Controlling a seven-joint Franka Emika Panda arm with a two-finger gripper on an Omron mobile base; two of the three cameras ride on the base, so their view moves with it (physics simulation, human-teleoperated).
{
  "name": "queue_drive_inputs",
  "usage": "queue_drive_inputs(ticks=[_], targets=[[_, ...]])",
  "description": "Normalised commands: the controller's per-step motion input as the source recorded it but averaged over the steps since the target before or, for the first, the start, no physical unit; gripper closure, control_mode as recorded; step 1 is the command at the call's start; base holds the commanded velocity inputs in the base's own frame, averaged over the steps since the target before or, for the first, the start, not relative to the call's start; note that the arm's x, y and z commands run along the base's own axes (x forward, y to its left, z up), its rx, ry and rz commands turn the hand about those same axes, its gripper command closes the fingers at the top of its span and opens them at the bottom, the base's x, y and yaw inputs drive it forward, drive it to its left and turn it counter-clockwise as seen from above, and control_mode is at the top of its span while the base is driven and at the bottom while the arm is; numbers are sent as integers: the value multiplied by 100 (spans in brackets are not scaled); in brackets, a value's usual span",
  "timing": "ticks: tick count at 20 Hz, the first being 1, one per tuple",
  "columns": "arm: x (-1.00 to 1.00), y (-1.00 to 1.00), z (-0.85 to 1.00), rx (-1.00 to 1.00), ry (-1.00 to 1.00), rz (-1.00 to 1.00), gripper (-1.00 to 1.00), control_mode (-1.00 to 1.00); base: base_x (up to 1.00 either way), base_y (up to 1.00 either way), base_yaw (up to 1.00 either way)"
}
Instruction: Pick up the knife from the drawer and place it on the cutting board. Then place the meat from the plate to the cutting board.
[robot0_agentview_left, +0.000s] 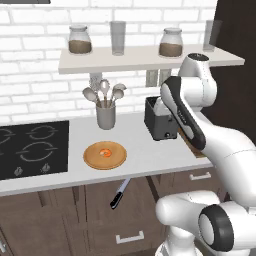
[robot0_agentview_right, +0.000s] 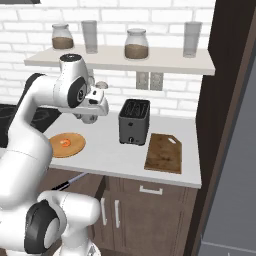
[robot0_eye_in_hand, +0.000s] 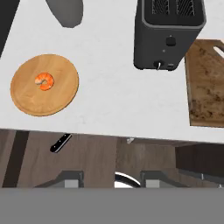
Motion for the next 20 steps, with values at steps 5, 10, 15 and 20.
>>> queue_drive_inputs(ticks=[5,10,15,20], targets=[[-50,1,-9,3,5,0,-100,-100,0,0,0],[-72,13,-55,1,12,0,-100,-100,0,0,0],[-20,23,-61,0,8,0,-100,-100,0,0,0],[0,25,-51,0,8,-3,-100,-100,0,0,0]])
